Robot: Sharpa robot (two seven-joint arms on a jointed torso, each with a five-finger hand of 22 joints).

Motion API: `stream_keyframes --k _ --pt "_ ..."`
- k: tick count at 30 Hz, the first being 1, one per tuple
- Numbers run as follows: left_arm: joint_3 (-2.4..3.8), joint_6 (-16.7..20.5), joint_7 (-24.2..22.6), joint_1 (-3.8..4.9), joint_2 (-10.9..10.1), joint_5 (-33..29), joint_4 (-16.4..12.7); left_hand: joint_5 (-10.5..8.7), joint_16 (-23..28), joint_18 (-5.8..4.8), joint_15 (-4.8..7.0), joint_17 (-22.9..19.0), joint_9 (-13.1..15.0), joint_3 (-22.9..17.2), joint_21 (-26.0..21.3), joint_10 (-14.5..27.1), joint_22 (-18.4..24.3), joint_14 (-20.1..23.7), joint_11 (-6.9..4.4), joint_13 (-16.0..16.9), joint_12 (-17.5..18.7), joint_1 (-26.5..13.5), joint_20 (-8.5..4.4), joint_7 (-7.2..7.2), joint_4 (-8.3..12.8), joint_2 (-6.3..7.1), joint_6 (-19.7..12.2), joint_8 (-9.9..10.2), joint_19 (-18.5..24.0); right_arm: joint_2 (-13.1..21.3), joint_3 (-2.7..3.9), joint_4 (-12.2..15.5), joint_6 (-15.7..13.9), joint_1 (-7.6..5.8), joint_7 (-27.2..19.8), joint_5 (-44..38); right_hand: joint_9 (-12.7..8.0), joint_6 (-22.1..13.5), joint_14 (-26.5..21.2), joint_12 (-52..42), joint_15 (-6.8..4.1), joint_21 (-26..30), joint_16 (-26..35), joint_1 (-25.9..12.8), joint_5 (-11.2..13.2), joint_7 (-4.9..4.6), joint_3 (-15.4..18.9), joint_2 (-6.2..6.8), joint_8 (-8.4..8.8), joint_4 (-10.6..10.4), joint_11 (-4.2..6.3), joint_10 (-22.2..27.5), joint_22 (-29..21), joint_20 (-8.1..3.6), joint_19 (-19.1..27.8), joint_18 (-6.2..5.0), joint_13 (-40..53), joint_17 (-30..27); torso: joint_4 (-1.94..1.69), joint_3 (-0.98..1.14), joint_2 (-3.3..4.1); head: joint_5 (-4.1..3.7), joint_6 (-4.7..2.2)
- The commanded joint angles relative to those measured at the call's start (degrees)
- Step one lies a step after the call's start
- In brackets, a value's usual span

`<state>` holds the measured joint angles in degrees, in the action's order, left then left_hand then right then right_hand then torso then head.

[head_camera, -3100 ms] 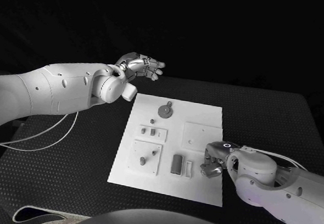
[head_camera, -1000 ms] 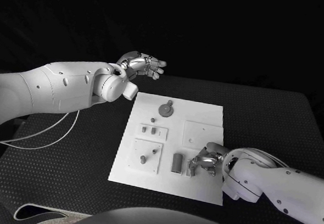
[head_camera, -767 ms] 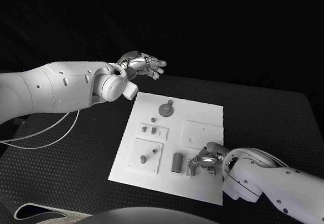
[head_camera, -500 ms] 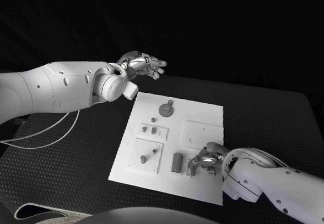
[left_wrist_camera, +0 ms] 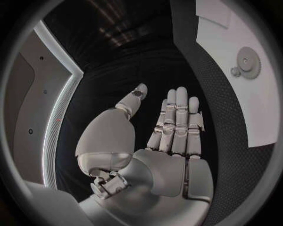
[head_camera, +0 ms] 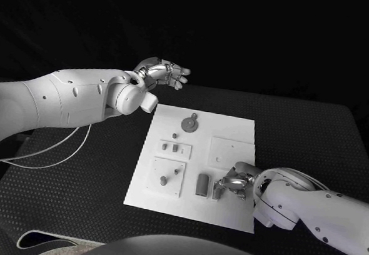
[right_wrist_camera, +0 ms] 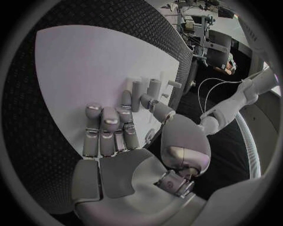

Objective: Assemble the parts on the task board

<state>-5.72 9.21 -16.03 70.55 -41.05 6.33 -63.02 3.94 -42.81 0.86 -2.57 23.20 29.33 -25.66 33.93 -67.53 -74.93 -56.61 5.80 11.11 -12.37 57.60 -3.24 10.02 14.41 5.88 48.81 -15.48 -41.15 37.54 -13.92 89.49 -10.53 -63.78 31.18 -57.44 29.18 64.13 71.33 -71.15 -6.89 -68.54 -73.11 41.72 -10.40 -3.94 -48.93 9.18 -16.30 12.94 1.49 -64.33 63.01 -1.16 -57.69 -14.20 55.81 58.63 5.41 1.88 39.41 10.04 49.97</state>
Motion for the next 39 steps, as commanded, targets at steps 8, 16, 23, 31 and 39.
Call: stream_keyframes --k 8,16,23,31,39 --pt "0.04 -0.78 -0.3 0.05 0.15 -0.1 -0.08 -0.16 0.26 0.51 -0.05 0.09 -0.08 0.03 -0.33 0.54 -1.16 -0.24 0.02 -0.08 -0.24 -0.42 0.16 0.09 -0.41 0.08 -0.01 -0.21 -0.33 -0.46 -0.23 0.65 2.74 0.5 -2.14 0.83 -0.27 -0.21 -0.05 0.3 -0.38 -0.28 0.4 0.52 2.24 -0.28 0.1 0.21 -0.17 -0.53 0.56 -0.62 -0.17 -0.51 0.09 -0.8 0.26 0.24 0.02 0.01 0.0 0.06 0.03" --pt "0.04 -0.75 -0.28 0.05 0.14 -0.09 -0.07 -0.15 0.28 0.51 -0.05 0.11 -0.09 0.02 -0.34 0.56 -1.16 -0.24 0.03 -0.08 -0.25 -0.42 0.16 0.09 -0.42 0.09 -0.03 -0.2 -0.33 -0.47 -0.23 0.76 3.56 0.52 -2.52 0.83 -0.46 -0.2 -0.12 0.38 -0.36 -0.42 0.56 2.3 0.6 -0.26 -0.4 -3.05 -0.38 1.44 0.56 -0.63 -0.27 -0.5 0.47 -0.8 0.55 0.47 0.01 -0.02 0.0 0.1 0.03" --pt "0.04 -0.73 -0.28 0.05 0.12 -0.09 -0.08 -0.15 0.29 0.51 -0.05 0.13 -0.1 0.02 -0.34 0.58 -1.16 -0.24 0.03 -0.09 -0.27 -0.42 0.16 0.1 -0.43 0.1 -0.04 -0.2 -0.33 -0.49 -0.23 0.81 3.71 0.54 -2.62 0.83 -0.6 -0.19 -0.13 0.43 -0.29 -0.51 0.63 1.8 0.5 -0.31 -0.23 -3.03 -0.45 1.73 0.51 -0.64 -0.33 -0.31 0.55 -0.8 0.68 0.57 0.0 -0.04 -0.01 0.13 0.03" --pt "0.04 -0.69 -0.25 0.05 0.12 -0.09 -0.11 -0.15 0.3 0.51 -0.05 0.15 -0.11 0.02 -0.35 0.6 -1.16 -0.24 0.03 -0.09 -0.29 -0.43 0.16 0.11 -0.44 0.12 -0.06 -0.19 -0.33 -0.55 -0.23 0.75 3.17 0.55 -2.7 0.91 -0.74 -0.29 -0.15 0.52 -0.28 -0.53 0.73 1.27 1.59 -0.33 0.13 -2.28 -0.45 1.45 0.47 -0.59 -0.44 -0.24 0.57 -0.8 0.76 0.62 0.01 -0.04 -0.01 0.11 0.03" --pt "0.04 -0.68 -0.22 0.05 0.08 -0.09 -0.1 -0.14 0.32 0.51 -0.06 0.17 -0.13 0.01 -0.35 0.62 -1.16 -0.24 0.04 -0.1 -0.31 -0.46 0.17 0.12 -0.5 0.07 -0.09 -0.18 -0.34 -0.54 -0.23 0.72 2.98 0.55 -3.29 1.41 -1.06 -0.48 -0.09 0.78 -0.33 -0.55 0.96 -0.11 6.98 -0.36 0.91 1.09 -0.51 -0.73 0.43 -0.56 -0.8 -0.26 0.49 -0.8 0.9 0.76 0.02 -0.02 -0.01 0.23 0.03"
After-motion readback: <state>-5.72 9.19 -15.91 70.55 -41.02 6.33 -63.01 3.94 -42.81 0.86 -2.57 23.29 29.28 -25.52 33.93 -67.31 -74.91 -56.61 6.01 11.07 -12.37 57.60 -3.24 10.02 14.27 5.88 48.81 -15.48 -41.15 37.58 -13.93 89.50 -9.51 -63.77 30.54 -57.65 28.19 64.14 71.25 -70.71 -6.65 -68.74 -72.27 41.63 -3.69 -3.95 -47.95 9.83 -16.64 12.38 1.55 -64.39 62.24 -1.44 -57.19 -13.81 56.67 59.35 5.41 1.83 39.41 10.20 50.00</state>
